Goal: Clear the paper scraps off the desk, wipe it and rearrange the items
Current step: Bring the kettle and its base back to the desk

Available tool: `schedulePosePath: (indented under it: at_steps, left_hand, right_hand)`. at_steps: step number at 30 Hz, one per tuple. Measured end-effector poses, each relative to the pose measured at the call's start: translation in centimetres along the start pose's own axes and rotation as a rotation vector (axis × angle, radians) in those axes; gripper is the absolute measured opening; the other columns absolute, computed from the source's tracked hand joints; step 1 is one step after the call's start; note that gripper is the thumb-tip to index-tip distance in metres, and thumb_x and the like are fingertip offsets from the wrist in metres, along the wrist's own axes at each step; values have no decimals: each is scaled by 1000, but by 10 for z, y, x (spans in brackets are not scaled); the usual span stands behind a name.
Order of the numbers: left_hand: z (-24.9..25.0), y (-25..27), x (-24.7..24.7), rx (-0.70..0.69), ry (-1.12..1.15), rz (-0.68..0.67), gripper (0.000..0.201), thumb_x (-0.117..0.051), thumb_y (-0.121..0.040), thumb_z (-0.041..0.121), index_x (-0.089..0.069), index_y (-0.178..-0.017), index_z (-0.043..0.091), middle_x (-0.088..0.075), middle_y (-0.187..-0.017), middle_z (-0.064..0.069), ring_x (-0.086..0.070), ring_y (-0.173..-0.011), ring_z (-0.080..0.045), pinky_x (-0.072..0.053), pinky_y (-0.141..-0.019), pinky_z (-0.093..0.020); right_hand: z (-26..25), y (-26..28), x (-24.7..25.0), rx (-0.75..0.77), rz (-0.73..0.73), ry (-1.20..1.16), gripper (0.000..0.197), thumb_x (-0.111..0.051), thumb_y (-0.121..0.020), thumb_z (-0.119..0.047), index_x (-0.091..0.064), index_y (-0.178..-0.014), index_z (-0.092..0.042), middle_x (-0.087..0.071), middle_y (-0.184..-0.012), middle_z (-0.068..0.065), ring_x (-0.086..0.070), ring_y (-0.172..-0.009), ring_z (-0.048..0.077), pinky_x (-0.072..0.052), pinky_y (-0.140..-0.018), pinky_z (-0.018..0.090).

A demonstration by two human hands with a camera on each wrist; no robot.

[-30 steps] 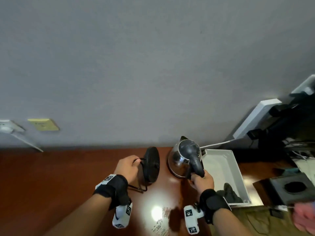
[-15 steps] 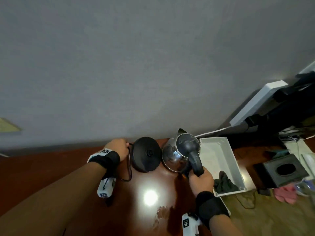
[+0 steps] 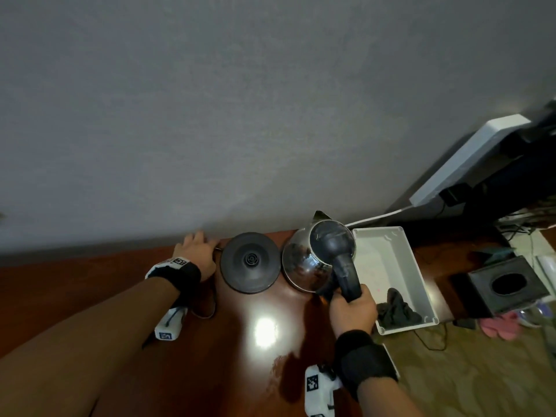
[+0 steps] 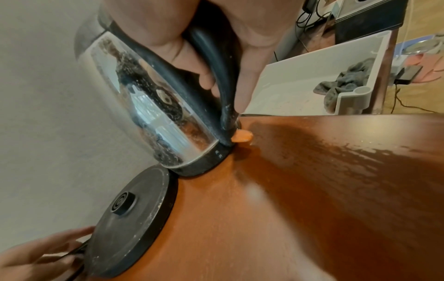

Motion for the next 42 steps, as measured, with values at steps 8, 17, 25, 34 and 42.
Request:
schedulePosePath:
  at_steps: [8,17,25,34,42]
  left_hand:
    - [12,41,1,-40,-69,169,66,-38,-90,64,-32,-147,31,-29,-152,-10,-30,-136,-36,-30,-111,-52]
    - [-8,69,-32,162,142,-249,140,-81,-49,74,11,-151,47,43,-152,-5,13,-144,-53,-17,-106,-77]
    - [-9,64,-27,59,-37,-263,142,-90,-51,59,9,-152,46,39,-154,-6,7,-145,-51,-29,-110,-65]
    - [-6,73,-31,44,-74,-305,135,-89,-61,49,10,-152,46,32,-159,3,19,-144,-50,-14,-111,-73]
    - [6,105,-26,52,22,-85,105,-68,-76,62,-3,-155,42,15,-164,-2,4,-149,-42,-14,-116,-65]
  right_hand:
    - [-4,4,0,-11,-1,8,12,-65,-79,-3,-60,-86,-11,-60,-74,12,-57,-74,34,-44,-71,34]
    - [-5,3,2,-8,-15,60,13,-67,-77,-6,-60,-87,-12,-62,-79,15,-58,-77,35,-50,-75,38]
    - [-10,3,5,-12,-33,46,11,-65,-78,-4,-60,-86,-10,-58,-72,9,-55,-71,32,-40,-68,31]
    - [-21,-24,4,-3,-79,99,14,-61,-80,-6,-62,-93,-12,-64,-85,14,-57,-80,34,-46,-74,32]
    - [-14,-20,17,80,-231,145,44,-78,-71,-15,-47,-102,-15,-53,-103,8,-56,-95,30,-45,-79,33]
Point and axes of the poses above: each hand's wrist, its own y-axis away from the middle knuckle, its own x-axis out of the back of the hand, z = x × y, the point moved 5 cm from there along -y, towards the middle knuckle
